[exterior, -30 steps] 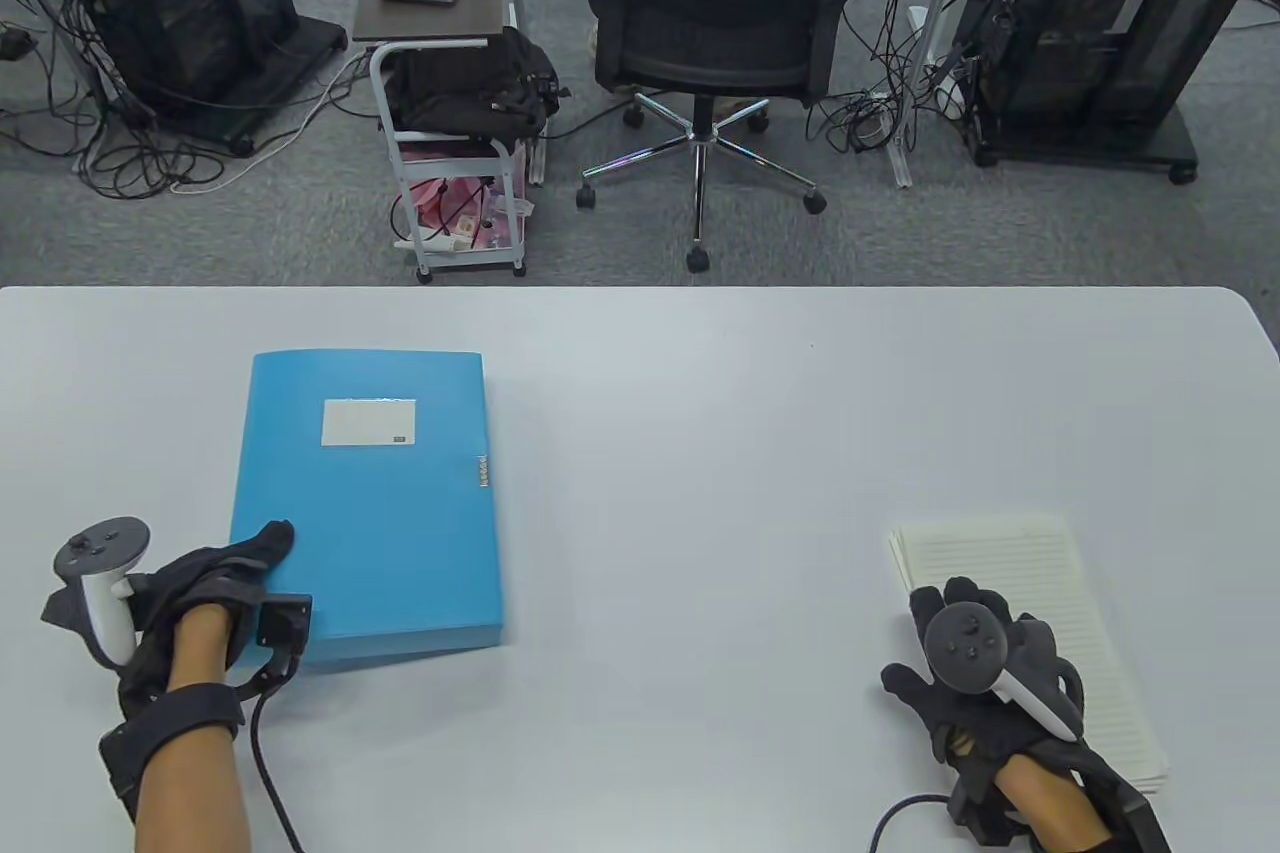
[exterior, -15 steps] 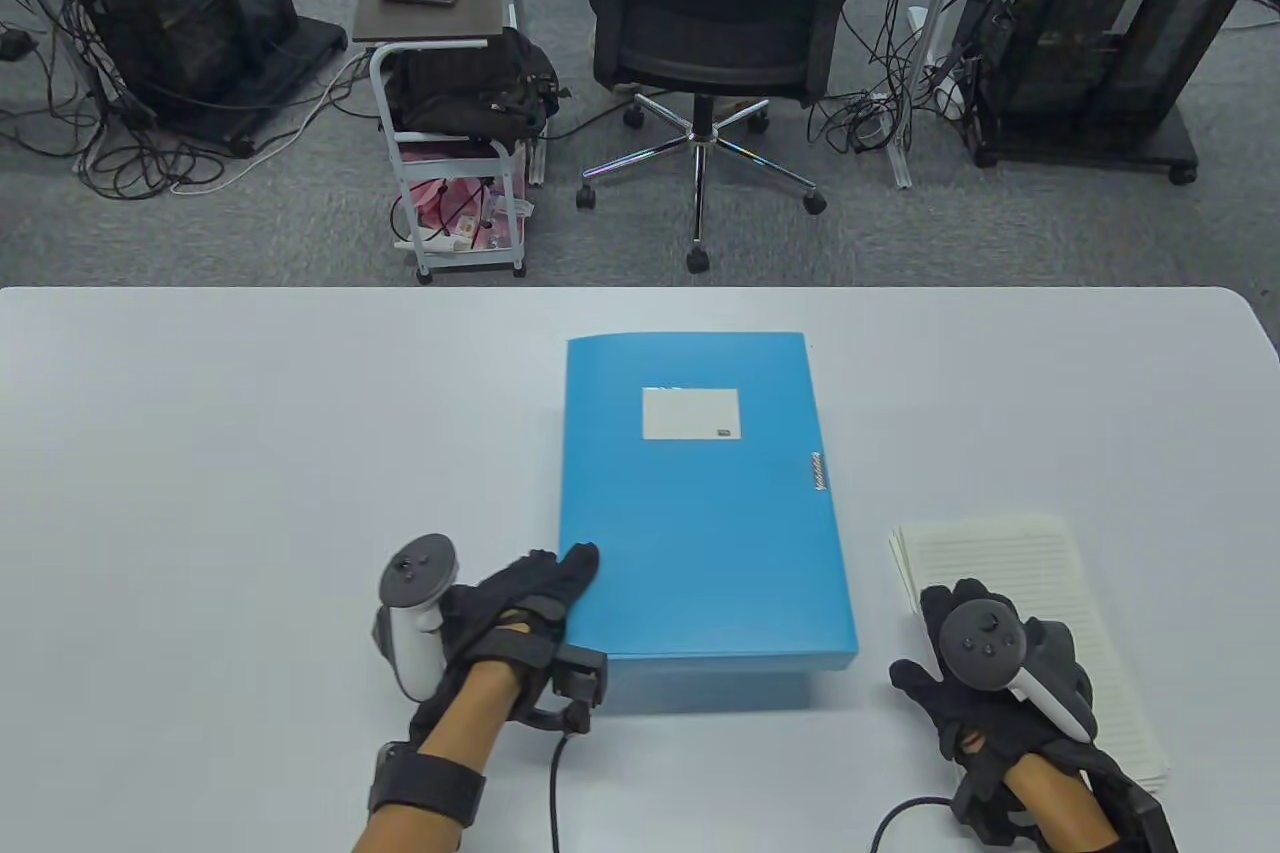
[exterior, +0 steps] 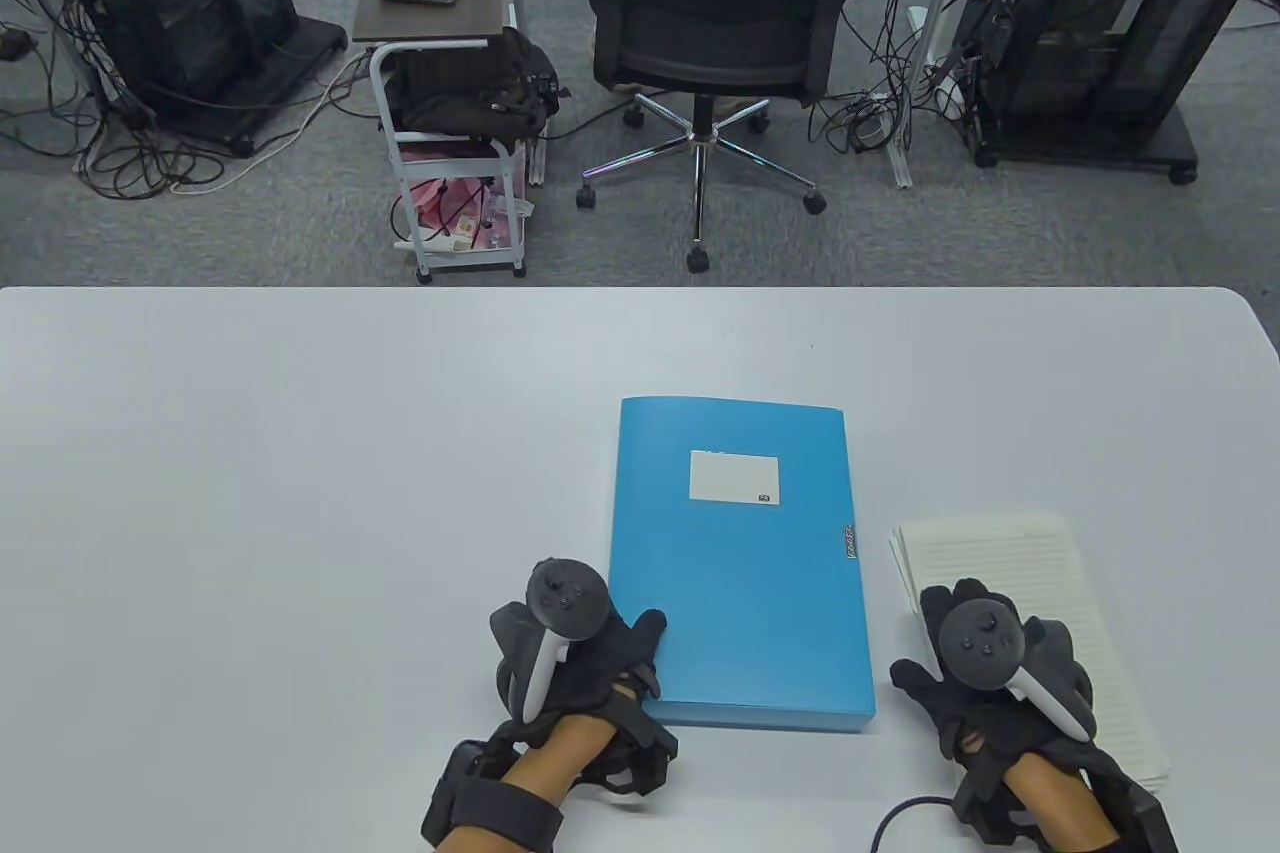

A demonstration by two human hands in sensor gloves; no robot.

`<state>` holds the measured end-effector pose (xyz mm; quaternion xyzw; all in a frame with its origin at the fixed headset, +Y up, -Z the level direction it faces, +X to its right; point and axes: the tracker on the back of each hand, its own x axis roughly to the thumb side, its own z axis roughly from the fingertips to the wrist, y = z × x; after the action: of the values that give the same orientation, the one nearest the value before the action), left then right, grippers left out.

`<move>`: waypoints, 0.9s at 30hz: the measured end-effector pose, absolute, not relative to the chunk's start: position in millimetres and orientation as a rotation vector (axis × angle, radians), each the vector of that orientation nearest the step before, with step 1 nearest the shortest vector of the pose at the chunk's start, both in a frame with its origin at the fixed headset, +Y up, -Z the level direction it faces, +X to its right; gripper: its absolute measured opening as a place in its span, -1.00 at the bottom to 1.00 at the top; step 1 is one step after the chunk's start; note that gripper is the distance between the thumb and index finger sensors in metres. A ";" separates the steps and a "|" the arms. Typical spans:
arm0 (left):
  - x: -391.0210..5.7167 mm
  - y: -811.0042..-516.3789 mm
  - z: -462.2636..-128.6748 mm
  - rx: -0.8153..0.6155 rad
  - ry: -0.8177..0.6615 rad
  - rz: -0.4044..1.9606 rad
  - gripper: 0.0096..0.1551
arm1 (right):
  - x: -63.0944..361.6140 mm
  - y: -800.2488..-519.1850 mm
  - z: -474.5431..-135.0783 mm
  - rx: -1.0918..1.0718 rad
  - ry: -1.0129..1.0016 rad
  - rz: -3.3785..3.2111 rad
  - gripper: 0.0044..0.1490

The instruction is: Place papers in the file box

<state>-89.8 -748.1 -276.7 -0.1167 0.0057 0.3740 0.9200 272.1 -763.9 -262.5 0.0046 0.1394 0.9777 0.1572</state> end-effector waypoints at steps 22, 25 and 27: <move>-58.5 -763.5 -266.6 -0.213 -0.361 0.580 0.12 | 248.1 -761.1 -250.7 0.232 0.508 2.713 -0.14; -58.5 -763.4 -266.8 -0.205 -0.352 0.582 0.05 | 239.7 -756.5 -244.8 0.309 0.473 2.691 -0.18; -58.5 -762.5 -266.5 -0.198 -0.347 0.574 0.00 | 235.1 -751.9 -241.7 0.353 0.458 2.688 -0.17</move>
<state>-58.5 -762.5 -266.5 -0.0968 -0.1698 0.2814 0.9395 235.1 -751.9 -241.7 0.1259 0.1635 0.9589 0.1948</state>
